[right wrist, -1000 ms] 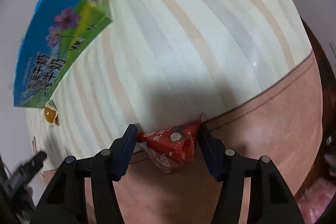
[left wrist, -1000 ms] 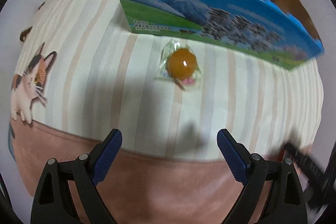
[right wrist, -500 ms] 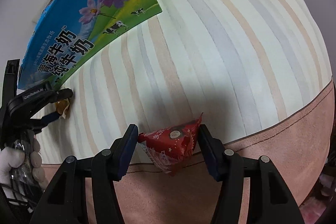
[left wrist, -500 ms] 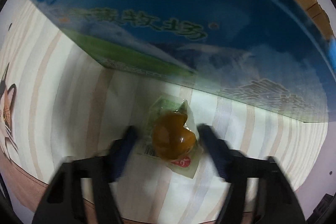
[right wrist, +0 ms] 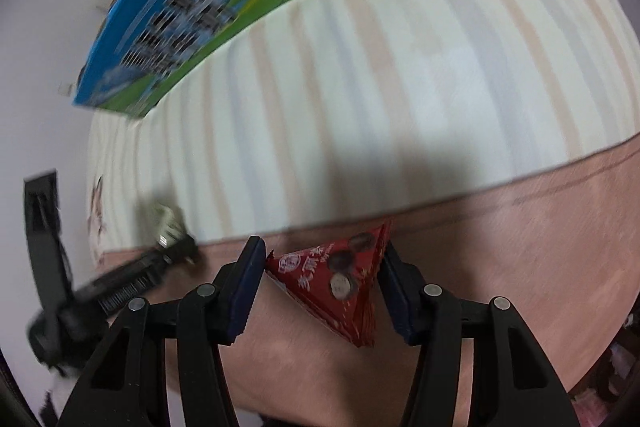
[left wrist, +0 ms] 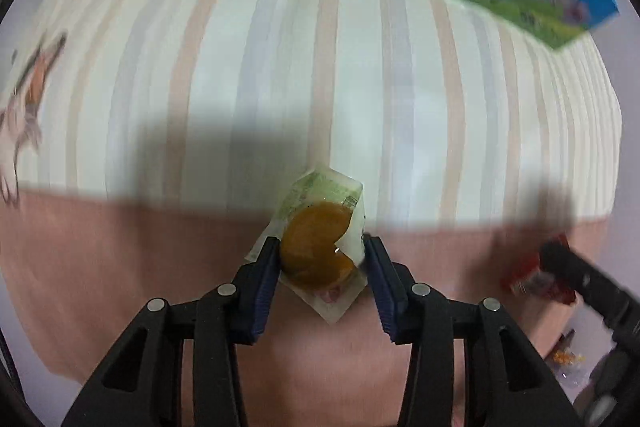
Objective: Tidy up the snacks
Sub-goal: 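Grasp the orange egg-yolk snack with left tool while right grasps red triangle candy, then carry both snacks into the box and open both tools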
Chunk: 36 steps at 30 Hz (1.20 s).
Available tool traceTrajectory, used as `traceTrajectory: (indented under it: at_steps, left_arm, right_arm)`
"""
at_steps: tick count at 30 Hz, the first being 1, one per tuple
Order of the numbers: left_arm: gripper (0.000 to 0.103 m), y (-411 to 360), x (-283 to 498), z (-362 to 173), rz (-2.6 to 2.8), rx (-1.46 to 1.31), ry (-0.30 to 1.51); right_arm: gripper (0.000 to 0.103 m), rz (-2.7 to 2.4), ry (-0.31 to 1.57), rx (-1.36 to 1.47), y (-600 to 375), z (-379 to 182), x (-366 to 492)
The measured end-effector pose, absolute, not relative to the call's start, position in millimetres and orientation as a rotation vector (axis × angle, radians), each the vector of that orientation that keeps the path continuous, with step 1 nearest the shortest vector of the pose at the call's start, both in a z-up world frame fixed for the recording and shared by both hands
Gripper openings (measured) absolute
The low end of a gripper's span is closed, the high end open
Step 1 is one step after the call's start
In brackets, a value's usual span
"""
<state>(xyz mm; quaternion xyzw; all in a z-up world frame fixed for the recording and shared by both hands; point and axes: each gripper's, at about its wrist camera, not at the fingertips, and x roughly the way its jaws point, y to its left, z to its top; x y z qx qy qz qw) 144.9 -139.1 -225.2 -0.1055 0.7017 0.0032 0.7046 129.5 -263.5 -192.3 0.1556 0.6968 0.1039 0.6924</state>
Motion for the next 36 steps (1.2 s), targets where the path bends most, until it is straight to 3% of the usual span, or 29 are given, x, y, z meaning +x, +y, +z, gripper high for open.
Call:
traceTrajectory:
  at_steps: [6, 8, 15, 20, 23, 26, 27, 29, 32, 36]
  left_arm:
    - [0.041, -137, 125, -239, 0.016, -0.288, 1.586]
    - [0.044, -135, 130, -243, 0.015, -0.311, 1.587]
    - [0.071, -118, 160, -261, 0.011, -0.353, 1.579]
    - [0.072, -101, 157, -268, 0.017, -0.417, 1.570]
    - [0.070, -95, 160, -269, 0.036, -0.432, 1.570]
    - [0.053, -93, 154, -265, 0.066, -0.381, 1.565]
    - [0.049, -93, 153, -263, 0.065, -0.370, 1.559]
    - [0.046, -96, 152, -258, 0.062, -0.350, 1.560]
    - [0.039, -106, 146, -253, 0.065, -0.307, 1.550]
    - [0.039, -117, 142, -249, 0.067, -0.254, 1.533]
  right_arm:
    - [0.058, 0.244, 1.607, 0.365, -255, -209, 116]
    - [0.059, 0.233, 1.612, 0.378, -254, -213, 116]
    - [0.069, 0.252, 1.654, 0.397, -259, -217, 109]
    - [0.074, 0.258, 1.663, 0.405, -261, -220, 102]
    - [0.074, 0.248, 1.644, 0.438, -262, -219, 104]
    - [0.072, 0.233, 1.605, 0.440, -263, -216, 108]
    - [0.070, 0.228, 1.598, 0.431, -262, -216, 109]
    - [0.052, 0.224, 1.598, 0.393, -259, -217, 110]
    - [0.045, 0.233, 1.589, 0.367, -257, -218, 108]
    - [0.044, 0.244, 1.574, 0.361, -254, -216, 105]
